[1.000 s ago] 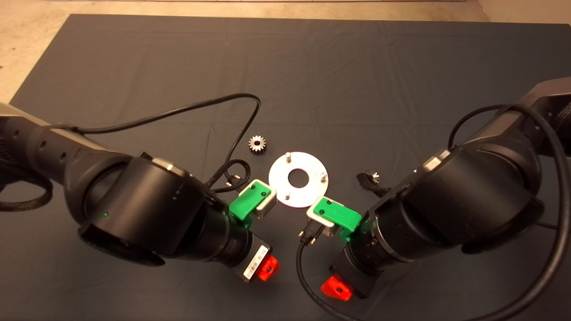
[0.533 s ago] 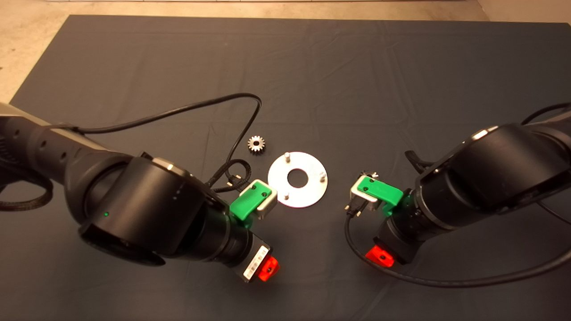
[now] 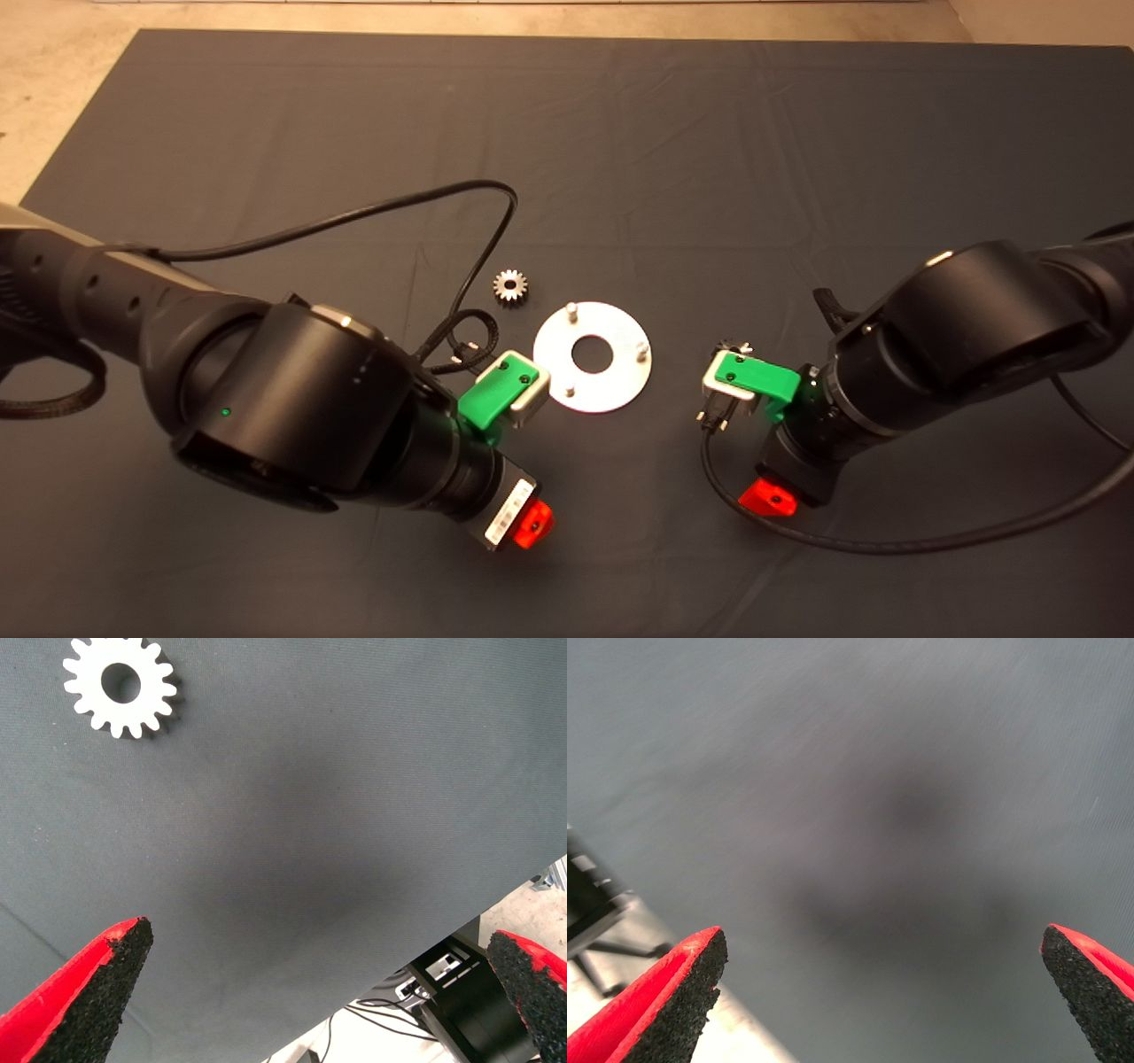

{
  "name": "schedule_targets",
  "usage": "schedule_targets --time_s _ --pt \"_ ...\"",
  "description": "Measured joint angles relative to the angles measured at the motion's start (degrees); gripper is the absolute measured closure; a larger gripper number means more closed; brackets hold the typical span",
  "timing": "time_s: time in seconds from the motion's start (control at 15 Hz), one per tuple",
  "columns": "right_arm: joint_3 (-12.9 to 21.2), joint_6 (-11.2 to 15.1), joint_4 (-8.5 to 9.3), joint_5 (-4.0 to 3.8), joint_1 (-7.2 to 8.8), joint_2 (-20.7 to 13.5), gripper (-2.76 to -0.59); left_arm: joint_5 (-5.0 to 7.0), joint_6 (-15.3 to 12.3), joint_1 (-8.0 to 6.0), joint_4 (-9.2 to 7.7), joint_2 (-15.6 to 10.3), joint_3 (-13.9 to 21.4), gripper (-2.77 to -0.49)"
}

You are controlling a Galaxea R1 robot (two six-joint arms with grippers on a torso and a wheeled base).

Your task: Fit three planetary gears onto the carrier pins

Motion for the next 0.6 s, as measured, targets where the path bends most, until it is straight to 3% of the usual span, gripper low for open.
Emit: schedule_targets --time_s 0.2,0.33,0.6 --pt "-5.2 -6.0 -4.23 0.07 -1.87 0.0 -2.65 -0.02 0.0 0.00 0.00 0.0 -0.2 -2.75" --pt "-9.2 -9.3 -6.21 0.07 -2.28 0.0 -2.65 0.00 0.0 0.00 -0.01 0.1 -0.3 -2.75" --pt "-13.8 -12.7 -7.55 0.05 -2.30 1.2 -2.65 -0.02 0.1 0.00 0.00 0.1 -0.8 -2.75"
